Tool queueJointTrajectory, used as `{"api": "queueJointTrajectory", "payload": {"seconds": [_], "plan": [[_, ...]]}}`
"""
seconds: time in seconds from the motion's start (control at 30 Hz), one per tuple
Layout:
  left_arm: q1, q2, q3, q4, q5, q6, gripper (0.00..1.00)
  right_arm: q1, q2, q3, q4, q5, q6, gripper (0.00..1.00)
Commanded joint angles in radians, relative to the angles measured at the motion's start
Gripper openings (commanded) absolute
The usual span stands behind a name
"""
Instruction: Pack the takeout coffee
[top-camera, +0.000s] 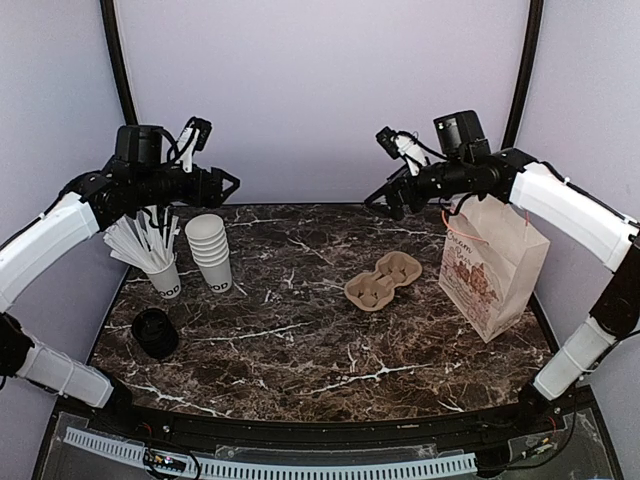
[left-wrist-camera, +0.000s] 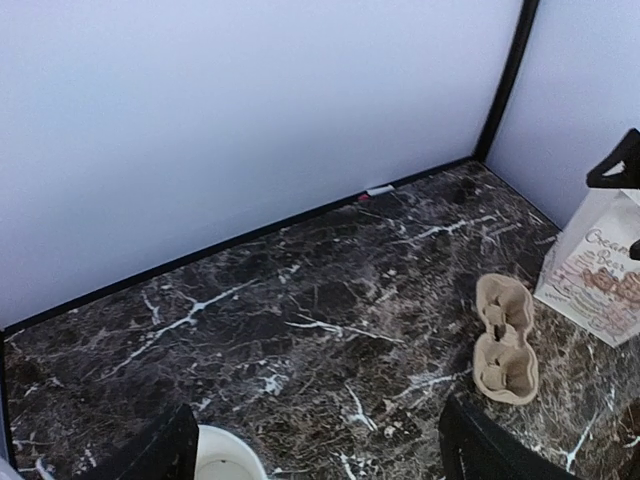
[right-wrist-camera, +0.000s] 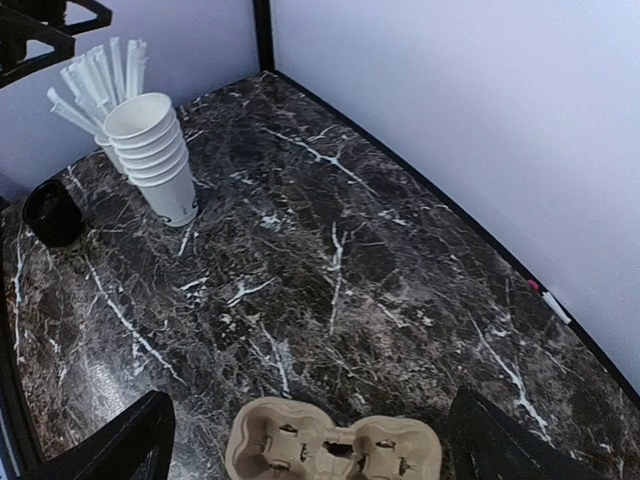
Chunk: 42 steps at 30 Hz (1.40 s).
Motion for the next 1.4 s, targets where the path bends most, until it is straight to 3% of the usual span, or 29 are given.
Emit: {"api": "queueJointTrajectory", "payload": {"seconds": [0.0,0.33,0.63,0.93,1.2,1.37], "plan": [[-0.081,-0.009,-0.053,0.012,0.143,0.044,0.85,0.07,-0.005,-0.028,-0.007,0.001,-0.062,0.98],[-0.234,0.116,-0.027,0.037,0.208,0.062,0.8,0.073,-0.073,0.083,-0.157,0.059,-0.221,0.99],[-0.348,0.284,0.091,0.063,0.207,0.004,0.77,-0.135,-0.164,0.191,-0.176,0.054,-0.207,0.98],[-0.448,0.485,0.179,0.117,0.216,-0.082,0.72,-0.261,-0.277,-0.034,-0.091,0.26,-0.215,0.98],[-0.482,0.664,0.322,0.112,0.188,-0.233,0.68,-0.294,-0.35,-0.103,-0.093,0.31,-0.237,0.98],[-0.482,0.77,0.426,0.023,0.09,-0.34,0.63,-0.328,-0.387,-0.101,-0.094,0.3,-0.224,0.98]]}}
